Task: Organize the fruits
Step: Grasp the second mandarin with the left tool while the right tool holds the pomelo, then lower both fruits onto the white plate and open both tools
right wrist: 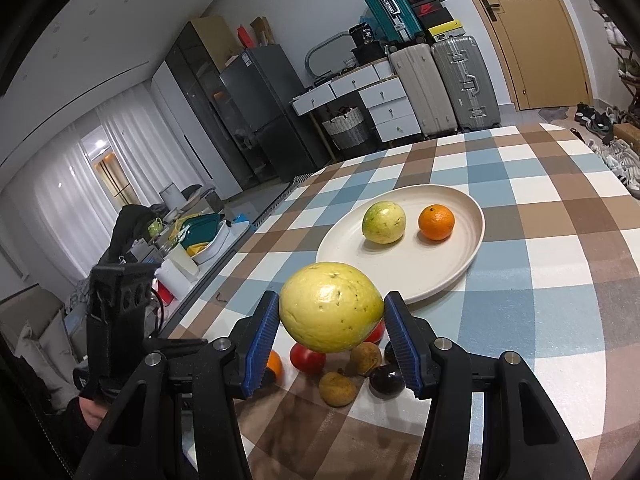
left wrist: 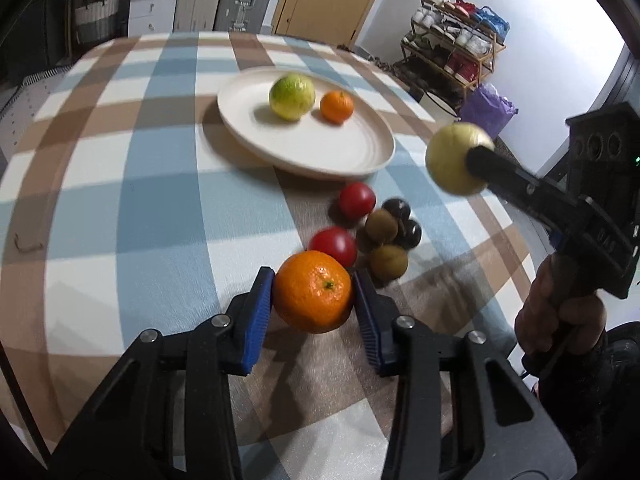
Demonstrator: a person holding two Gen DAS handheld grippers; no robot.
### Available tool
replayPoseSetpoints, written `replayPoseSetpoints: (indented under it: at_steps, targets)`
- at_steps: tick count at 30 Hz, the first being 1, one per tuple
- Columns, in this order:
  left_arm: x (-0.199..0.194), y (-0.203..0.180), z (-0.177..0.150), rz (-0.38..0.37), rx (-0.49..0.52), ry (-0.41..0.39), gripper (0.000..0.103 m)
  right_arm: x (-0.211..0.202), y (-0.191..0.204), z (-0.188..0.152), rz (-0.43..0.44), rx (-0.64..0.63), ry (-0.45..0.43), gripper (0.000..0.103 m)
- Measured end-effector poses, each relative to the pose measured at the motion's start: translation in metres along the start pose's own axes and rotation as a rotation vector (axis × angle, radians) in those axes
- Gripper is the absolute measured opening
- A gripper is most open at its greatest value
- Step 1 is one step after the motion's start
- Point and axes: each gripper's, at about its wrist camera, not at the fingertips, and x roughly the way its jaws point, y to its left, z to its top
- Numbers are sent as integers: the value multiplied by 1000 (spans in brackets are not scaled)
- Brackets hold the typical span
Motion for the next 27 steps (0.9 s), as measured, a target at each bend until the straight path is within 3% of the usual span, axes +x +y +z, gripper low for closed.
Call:
replayPoseSetpoints:
  at_steps: [6,15,27]
  targets:
    - [-7,-8,27,-13,13,-48,37,0,-11,7,14,26,-12,54]
    - [13,-10,74,-56,-6,-74,37,12,-27,24,33,58,0,54]
    - [55,-3,117,-82,-37,-49,37,41,-52,47,27,94,34,54]
